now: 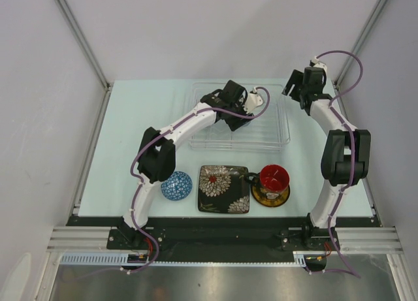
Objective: Load the mixed dishes into the dish rack
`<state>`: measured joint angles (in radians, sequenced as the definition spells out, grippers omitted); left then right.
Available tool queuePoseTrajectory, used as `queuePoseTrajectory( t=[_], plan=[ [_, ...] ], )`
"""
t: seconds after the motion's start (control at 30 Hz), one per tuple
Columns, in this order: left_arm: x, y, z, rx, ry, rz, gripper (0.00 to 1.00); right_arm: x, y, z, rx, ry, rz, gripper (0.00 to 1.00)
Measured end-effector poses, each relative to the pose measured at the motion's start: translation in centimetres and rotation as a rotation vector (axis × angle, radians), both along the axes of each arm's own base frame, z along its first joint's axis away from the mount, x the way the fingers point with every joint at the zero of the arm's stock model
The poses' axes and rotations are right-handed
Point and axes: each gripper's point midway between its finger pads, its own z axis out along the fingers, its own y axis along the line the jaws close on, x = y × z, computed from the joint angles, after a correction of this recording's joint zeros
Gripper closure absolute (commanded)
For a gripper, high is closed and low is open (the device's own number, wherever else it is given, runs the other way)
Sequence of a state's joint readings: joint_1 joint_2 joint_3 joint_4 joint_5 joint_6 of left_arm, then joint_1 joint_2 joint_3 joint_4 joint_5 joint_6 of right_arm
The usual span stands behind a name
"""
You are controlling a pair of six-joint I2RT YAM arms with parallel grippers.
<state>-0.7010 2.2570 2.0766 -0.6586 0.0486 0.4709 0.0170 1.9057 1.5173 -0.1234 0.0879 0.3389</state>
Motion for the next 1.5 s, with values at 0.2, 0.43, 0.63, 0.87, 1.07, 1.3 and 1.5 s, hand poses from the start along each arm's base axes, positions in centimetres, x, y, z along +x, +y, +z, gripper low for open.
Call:
queuePoseTrajectory(
  t=[0.2,0.43,0.63,0.87,1.07,1.3,1.5],
  plan=[
    [0.0,0.0,0.0,-0.002,0.0,0.0,1.0,0.2,1.7,-1.6,0.022,0.026,0.043,0.26],
    [0.1,0.0,0.0,-0.004,0.001,0.0,0.99,0.1,4.0,-5.8,0.042,0.11,0.088,0.49],
    [0.2,0.3,0.0,0.001,-0.001,0.008,1.0,-0.3,5.5,-7.1,0.033,0.145,0.116,0.75],
    [0.8,1.1,-0.1,0.012,-0.006,0.029,1.0,-1.5,10.4,-7.4,-0.025,0.165,0.214,0.78],
    [0.7,1.3,-0.5,0.023,-0.001,0.033,1.0,-3.3,16.6,-7.8,-0.03,0.162,0.339,0.64],
    [0.9,3.5,-1.2,0.082,0.017,0.053,1.0,-5.1,18.6,-7.7,-0.012,0.181,0.381,0.25],
    [2.8,6.4,-1.2,0.09,0.02,0.101,1.0,-6.9,17.7,-6.5,0.02,0.194,0.363,0.21]
  ],
)
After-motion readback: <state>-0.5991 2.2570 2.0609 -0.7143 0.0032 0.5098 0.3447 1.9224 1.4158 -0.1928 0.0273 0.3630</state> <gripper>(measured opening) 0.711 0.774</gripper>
